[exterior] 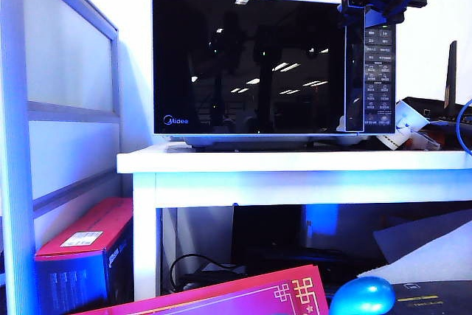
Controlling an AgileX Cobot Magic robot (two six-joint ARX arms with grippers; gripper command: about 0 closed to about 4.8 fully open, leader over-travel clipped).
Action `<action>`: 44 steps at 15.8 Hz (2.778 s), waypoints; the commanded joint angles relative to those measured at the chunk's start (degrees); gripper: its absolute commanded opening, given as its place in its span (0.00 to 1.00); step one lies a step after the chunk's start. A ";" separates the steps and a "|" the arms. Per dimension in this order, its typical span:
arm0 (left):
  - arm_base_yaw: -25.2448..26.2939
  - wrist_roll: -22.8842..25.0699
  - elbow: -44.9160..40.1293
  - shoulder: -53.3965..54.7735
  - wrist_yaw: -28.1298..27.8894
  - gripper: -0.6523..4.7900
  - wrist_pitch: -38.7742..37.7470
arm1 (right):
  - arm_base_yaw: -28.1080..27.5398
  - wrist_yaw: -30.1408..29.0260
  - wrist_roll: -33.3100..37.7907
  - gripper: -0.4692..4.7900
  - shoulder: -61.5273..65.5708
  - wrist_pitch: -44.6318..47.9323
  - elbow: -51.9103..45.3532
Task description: Open the microwave door, place the orange inside the microwave, then close the microwave door.
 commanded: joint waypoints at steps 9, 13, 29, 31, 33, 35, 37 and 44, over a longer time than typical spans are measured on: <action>-0.02 -0.15 0.11 -0.22 0.24 0.79 0.39 | -0.20 -1.22 0.22 0.47 -5.88 -10.27 0.24; -0.02 -0.17 0.11 -0.22 0.26 0.80 0.37 | -0.20 -6.78 0.17 0.89 -6.91 -11.96 0.24; -0.02 -0.20 0.11 -0.22 0.26 0.79 0.37 | -1.25 16.55 -7.50 0.28 -10.91 -10.95 0.22; -0.02 -0.17 0.11 -0.22 0.26 0.79 0.37 | -2.05 16.06 -7.50 0.28 -9.49 -9.64 0.22; -0.02 -0.17 0.11 -0.22 0.22 0.79 0.31 | -2.54 15.87 -7.50 0.28 -6.97 -6.62 0.24; -0.02 -0.17 0.11 -0.22 0.24 0.80 0.28 | -2.75 15.56 -7.48 0.28 -4.96 -4.37 0.26; -0.02 -0.17 0.11 -0.22 0.24 0.79 0.26 | -2.75 12.00 -7.48 0.28 -2.58 -1.01 0.24; -0.02 -0.15 0.11 -0.22 0.09 0.79 -0.55 | -2.78 -4.07 -7.50 0.28 -0.44 1.44 0.31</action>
